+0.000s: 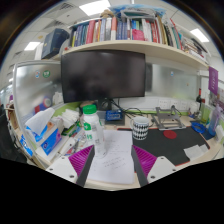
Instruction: Pour water
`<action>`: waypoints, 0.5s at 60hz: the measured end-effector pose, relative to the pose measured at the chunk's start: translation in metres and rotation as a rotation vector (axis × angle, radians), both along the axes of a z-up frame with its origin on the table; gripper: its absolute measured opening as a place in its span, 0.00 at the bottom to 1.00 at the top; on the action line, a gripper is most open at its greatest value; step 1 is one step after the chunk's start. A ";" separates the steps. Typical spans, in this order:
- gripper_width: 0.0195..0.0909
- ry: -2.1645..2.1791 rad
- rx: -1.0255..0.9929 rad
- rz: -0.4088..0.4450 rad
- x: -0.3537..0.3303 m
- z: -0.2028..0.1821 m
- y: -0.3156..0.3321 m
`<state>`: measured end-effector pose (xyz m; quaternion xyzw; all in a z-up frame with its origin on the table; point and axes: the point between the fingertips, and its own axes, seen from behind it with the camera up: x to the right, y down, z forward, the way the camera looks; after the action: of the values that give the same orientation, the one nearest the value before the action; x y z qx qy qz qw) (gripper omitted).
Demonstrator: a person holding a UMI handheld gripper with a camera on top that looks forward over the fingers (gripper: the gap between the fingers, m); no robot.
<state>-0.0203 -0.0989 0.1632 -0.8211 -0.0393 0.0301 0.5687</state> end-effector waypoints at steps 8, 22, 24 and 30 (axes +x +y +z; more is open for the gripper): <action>0.77 0.010 0.036 0.116 -0.027 -0.011 0.045; 0.77 -0.032 0.122 0.120 0.004 -0.012 0.139; 0.77 -0.033 0.132 0.107 0.013 -0.011 0.151; 0.78 -0.008 0.163 0.072 0.038 -0.008 0.184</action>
<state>0.0181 0.0852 0.1548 -0.7704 -0.0734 0.0439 0.6318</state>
